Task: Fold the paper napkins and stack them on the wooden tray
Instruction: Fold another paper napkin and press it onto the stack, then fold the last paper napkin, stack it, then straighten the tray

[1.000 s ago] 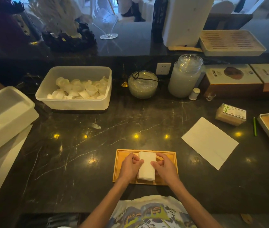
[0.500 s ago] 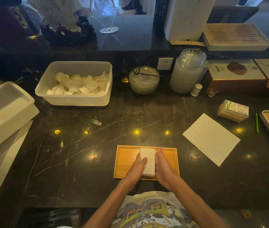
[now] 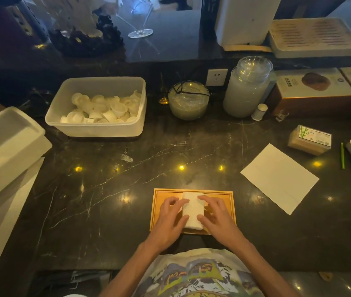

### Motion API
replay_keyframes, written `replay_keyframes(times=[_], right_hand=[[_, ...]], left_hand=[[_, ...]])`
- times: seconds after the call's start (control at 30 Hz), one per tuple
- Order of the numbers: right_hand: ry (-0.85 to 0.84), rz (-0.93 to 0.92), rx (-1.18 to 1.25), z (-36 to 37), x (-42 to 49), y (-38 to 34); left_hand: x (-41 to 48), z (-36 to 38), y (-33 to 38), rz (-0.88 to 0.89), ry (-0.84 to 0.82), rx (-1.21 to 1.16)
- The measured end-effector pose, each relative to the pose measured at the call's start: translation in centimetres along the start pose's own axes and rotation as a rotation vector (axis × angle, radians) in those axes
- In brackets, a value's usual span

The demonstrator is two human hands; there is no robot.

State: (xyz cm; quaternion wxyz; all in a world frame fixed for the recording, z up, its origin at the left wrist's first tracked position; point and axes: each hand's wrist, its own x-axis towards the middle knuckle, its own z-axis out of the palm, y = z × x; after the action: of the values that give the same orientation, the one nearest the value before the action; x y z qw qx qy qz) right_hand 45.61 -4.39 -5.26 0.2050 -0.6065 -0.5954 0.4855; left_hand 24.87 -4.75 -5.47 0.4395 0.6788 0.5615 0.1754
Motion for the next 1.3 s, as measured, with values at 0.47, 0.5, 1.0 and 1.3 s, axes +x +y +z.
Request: replay_keyframes(times=[0.47, 0.5, 1.0, 1.3], right_hand=[[0.685, 0.286, 0.108, -8.9, 0.5, 5.7], [0.796, 0.391, 0.07, -10.6, 0.7, 6.6], [0.927, 0.932, -0.064, -16.2, 2.4, 12.5], [0.742, 0.544, 0.819, -14.3, 0.1, 5.7]], left_hand=[[10.3, -0.5, 6.1, 0.179, 0.239, 0.43], [12.4, 0.4, 7.6, 0.184, 0.225, 0.416], [25.5, 13.5, 14.0, -0.088, -0.115, 0.595], [24.0, 6.4, 14.5, -0.494, -0.274, -1.17]])
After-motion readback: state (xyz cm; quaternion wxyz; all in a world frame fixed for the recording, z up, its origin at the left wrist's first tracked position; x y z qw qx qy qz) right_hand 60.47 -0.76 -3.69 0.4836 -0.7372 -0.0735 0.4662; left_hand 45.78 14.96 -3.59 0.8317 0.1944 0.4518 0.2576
